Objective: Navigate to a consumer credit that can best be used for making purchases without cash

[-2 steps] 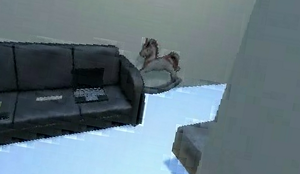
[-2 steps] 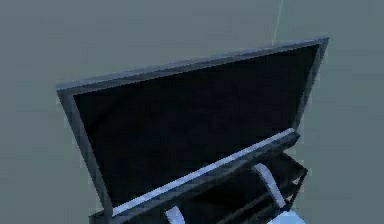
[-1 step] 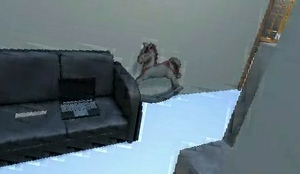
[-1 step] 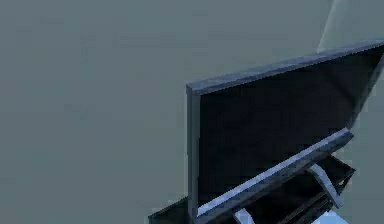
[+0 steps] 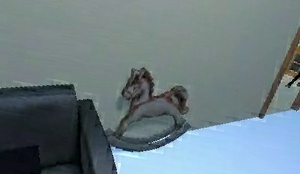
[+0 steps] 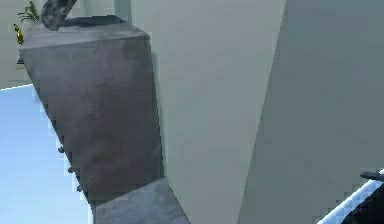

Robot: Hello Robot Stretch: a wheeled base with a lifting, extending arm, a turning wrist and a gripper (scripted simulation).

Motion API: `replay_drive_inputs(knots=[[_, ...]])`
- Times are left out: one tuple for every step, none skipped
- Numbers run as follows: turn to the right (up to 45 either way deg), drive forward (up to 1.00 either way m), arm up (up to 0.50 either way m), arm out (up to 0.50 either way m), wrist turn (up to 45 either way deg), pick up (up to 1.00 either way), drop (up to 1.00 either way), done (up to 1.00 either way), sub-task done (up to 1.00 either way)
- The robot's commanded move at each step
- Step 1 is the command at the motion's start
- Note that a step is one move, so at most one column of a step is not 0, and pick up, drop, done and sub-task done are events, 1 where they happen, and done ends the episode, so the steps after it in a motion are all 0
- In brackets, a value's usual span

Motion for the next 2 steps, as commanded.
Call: replay_drive_inputs(knots=[[0.0,0.20,0.00,0.00,0.0,0.00,0.00,0.00,0.00],[45.0,0.00,0.00,0.00,0.0,0.00,0.00,0.00,0.00]])
